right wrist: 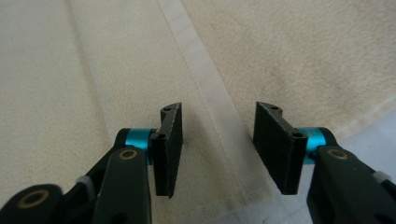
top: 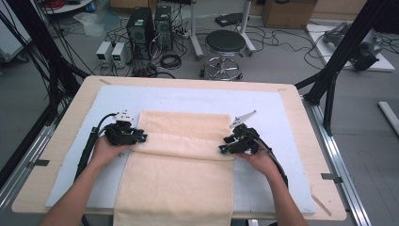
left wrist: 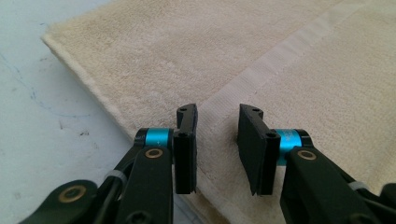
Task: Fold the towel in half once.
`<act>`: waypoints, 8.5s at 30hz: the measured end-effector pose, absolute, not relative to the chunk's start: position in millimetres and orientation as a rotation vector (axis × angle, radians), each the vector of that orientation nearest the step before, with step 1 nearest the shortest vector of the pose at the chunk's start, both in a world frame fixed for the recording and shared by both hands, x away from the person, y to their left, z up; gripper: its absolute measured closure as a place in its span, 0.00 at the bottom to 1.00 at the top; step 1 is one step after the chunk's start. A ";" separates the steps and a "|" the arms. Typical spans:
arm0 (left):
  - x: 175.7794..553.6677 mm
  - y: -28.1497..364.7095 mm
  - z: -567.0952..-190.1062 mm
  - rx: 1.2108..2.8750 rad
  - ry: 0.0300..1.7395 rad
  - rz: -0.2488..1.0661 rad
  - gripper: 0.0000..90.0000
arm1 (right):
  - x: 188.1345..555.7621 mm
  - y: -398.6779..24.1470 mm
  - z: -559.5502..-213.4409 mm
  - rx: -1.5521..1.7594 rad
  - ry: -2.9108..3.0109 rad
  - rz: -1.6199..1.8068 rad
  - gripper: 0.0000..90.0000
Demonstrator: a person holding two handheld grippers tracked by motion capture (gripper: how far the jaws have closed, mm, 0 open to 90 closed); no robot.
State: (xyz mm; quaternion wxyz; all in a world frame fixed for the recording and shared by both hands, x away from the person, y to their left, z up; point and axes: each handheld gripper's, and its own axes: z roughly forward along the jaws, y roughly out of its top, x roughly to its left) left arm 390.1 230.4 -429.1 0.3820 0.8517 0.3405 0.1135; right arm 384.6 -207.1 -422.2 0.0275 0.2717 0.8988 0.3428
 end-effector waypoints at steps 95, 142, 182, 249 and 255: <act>266.7 241.5 -438.5 2.227 0.570 0.265 0.95 | 282.6 -196.7 -433.0 0.557 2.815 1.119 0.88; 287.0 251.6 -405.8 2.103 0.731 0.351 0.51 | 321.9 -212.2 -396.8 0.750 2.644 1.146 0.48; 362.7 252.0 -433.2 1.998 1.039 0.327 0.94 | 383.9 -206.1 -414.1 0.872 2.648 1.055 0.92; 265.3 241.4 -437.8 2.205 0.675 0.242 0.83 | 282.7 -201.4 -433.9 0.543 2.732 1.086 0.85; 266.2 241.3 -436.1 2.209 0.689 0.257 0.89 | 282.5 -200.7 -433.2 0.532 2.729 1.077 0.93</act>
